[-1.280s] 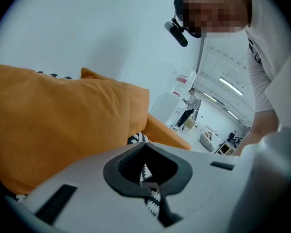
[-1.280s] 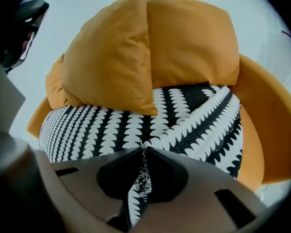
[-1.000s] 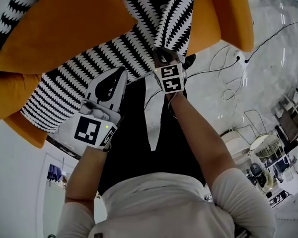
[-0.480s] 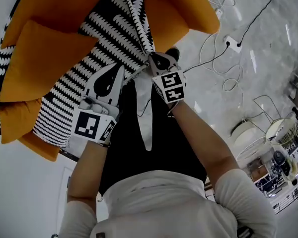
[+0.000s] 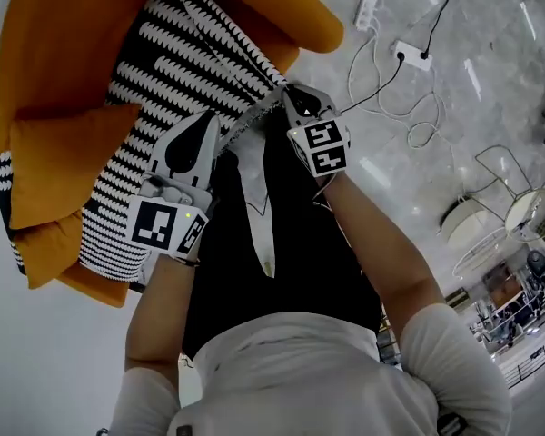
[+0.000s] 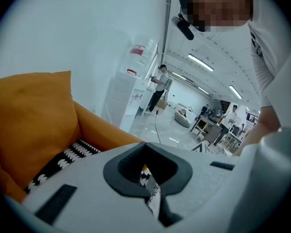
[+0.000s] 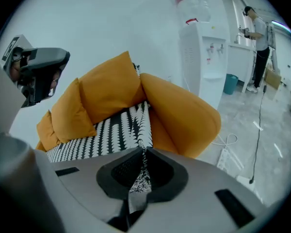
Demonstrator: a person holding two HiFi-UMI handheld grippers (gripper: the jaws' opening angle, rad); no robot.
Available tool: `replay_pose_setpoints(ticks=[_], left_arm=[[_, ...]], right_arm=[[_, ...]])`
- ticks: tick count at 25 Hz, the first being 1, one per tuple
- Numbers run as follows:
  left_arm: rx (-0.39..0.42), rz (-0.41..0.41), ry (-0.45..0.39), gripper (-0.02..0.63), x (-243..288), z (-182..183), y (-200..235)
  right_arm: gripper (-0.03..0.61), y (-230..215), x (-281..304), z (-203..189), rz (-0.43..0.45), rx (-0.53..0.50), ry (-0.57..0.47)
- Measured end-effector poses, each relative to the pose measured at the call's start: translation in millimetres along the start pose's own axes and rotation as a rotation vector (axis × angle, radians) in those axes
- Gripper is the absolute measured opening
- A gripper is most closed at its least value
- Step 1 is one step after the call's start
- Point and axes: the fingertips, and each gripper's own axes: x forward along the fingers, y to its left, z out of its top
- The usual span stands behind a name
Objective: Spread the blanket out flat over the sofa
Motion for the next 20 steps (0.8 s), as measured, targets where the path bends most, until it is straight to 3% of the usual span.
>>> replay_pose_setpoints(ticks=[14, 20], left_arm=[[0.003, -0.01, 0.078, 0.009, 54, -5, 7], [0.012, -0.018, 0.114, 0.009, 98, -14, 15]], right_arm=[[0.04, -102, 52, -46, -0.078, 0.074, 0.12], [0.04, -143, 93, -71, -0.07, 0.018, 0.186]])
